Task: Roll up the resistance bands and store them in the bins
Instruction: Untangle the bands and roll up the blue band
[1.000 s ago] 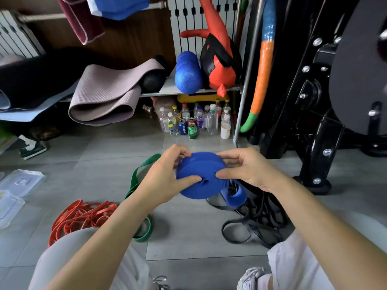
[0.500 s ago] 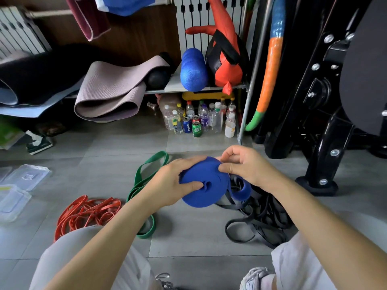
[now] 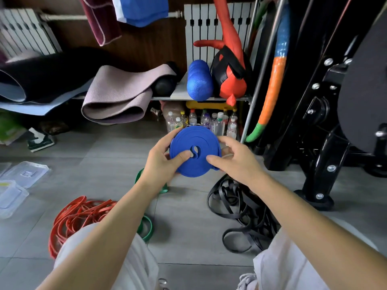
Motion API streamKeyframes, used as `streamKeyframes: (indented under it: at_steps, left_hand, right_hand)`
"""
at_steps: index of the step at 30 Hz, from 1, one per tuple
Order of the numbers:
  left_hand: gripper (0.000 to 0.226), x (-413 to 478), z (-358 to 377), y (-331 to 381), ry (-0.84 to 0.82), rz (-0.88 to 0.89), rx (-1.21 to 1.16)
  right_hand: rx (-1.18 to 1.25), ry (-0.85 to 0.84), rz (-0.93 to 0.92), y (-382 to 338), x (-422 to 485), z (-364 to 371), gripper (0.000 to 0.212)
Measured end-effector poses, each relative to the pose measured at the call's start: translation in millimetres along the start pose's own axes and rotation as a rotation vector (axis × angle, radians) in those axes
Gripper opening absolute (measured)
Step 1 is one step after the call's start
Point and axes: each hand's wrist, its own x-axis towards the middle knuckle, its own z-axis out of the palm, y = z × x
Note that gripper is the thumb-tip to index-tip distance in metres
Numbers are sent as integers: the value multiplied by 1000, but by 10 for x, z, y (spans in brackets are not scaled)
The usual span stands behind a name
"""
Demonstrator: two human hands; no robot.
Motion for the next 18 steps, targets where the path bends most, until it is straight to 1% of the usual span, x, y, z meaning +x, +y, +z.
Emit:
streamKeyframes:
  at_steps: [2,3,6,9,11,15,16,18]
  left_hand:
    - [53,113,8,92,-12,13,41]
    - [54,185,7,142,-33,9,56]
    - [53,408,-37,245,-123,-27,103]
    - [52,611,-118,116,-169,-91,128]
    - [49,743,-204,-151,-173,-207,90]
    - [49,938,-378,-965,-241,-550,-94]
    - [47,964,-400,-1207,-250,-602,-87]
    - [45,1012,-412,-1701,-223,-639,65]
  right_hand:
    - [-137,65,1,-117,131,15,38]
    - [-162,91,15,-151,203,23,38]
    - [-155,112,57,-138,444,84,41]
    - [-177,98,133,6,717,231,44]
    - [-222,57,189,181,923,375,48]
    - [-324,-71,324,802,1236,789,45]
    - [-319,-97,372,1006,1274,912,45]
    - [-296,-140,466,1442,1333,1162,46]
